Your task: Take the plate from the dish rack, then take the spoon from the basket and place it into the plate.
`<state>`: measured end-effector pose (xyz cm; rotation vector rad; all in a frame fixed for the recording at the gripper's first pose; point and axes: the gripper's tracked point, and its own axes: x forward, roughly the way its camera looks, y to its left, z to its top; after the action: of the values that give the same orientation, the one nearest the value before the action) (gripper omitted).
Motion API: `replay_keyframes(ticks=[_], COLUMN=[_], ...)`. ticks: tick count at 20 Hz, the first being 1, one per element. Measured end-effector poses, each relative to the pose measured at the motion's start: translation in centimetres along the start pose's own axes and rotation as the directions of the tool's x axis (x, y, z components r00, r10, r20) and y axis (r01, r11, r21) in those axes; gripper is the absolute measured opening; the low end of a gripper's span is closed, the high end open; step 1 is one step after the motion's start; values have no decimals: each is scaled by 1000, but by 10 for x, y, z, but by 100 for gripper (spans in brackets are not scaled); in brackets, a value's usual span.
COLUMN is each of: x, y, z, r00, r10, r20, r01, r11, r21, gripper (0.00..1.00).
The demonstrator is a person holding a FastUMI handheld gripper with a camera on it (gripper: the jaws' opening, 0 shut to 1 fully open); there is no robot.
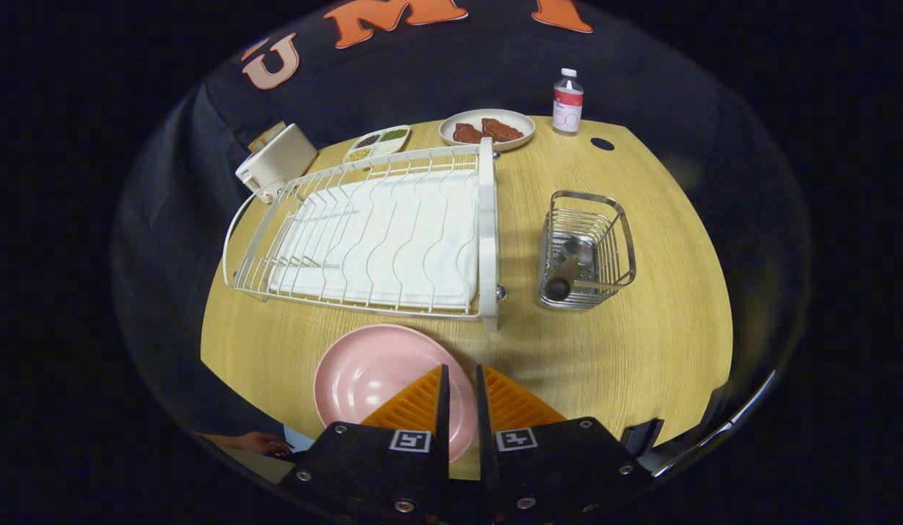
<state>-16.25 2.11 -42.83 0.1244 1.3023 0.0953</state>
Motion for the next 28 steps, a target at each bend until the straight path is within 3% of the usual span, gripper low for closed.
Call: replay_keyframes(ticks=[7, 11, 15, 20, 28], x=[-21, -28, -13, 2, 0], y=[-31, -45, -51, -72, -88], z=[39, 55, 52, 68, 77], r00=[969, 921, 902, 854, 830], r10=[-66, -127, -177, -239, -241], r20=[237, 369, 394, 462, 504], r01=[52, 137, 215, 304, 290], r11=[997, 991, 975, 950, 957], r21=[64, 1, -56, -72, -19], gripper=[28, 34, 47, 48, 32])
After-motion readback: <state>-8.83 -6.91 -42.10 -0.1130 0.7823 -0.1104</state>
